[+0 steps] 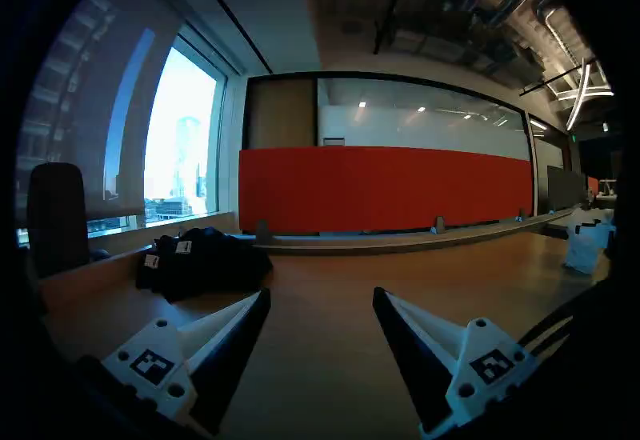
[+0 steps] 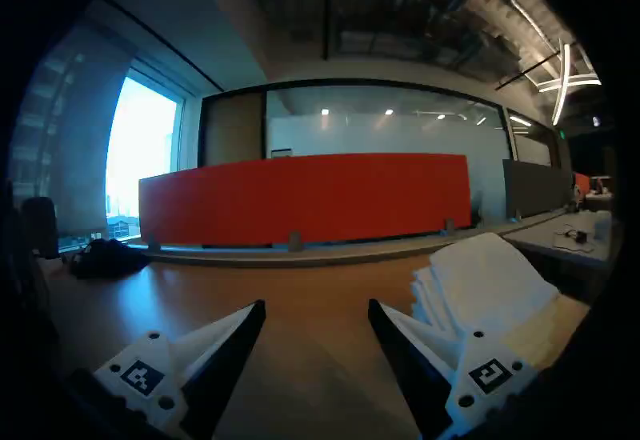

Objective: Fold towel

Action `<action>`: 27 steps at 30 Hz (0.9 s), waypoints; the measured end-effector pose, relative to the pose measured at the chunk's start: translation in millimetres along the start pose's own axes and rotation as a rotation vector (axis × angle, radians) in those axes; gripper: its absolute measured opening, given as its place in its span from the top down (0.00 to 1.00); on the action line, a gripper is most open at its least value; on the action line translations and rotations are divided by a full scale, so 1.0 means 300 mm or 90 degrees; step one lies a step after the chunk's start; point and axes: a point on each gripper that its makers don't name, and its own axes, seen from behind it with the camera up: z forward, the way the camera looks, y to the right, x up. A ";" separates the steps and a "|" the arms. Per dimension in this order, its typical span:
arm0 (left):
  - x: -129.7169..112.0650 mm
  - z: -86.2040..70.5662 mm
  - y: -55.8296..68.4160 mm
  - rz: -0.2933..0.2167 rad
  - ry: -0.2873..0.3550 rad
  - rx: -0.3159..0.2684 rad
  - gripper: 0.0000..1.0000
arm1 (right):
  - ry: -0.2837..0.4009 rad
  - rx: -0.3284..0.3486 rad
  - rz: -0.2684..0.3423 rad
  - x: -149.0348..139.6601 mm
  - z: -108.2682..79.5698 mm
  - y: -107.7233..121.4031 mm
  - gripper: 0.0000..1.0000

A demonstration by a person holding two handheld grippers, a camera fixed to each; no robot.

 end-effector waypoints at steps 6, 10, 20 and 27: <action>0.000 0.000 0.000 0.000 0.000 0.000 0.05 | 0.004 0.005 -0.027 -0.005 -0.008 -0.027 0.01; -0.001 0.000 -0.001 0.000 0.000 0.000 0.05 | 0.004 0.005 -0.035 -0.002 -0.009 -0.040 0.01; 0.000 -0.001 0.000 0.000 0.000 0.000 0.05 | 0.004 0.001 -0.033 0.001 -0.018 -0.046 0.01; -0.002 -0.001 0.001 0.000 0.000 0.000 0.05 | 0.004 0.001 -0.033 -0.003 -0.016 -0.044 0.01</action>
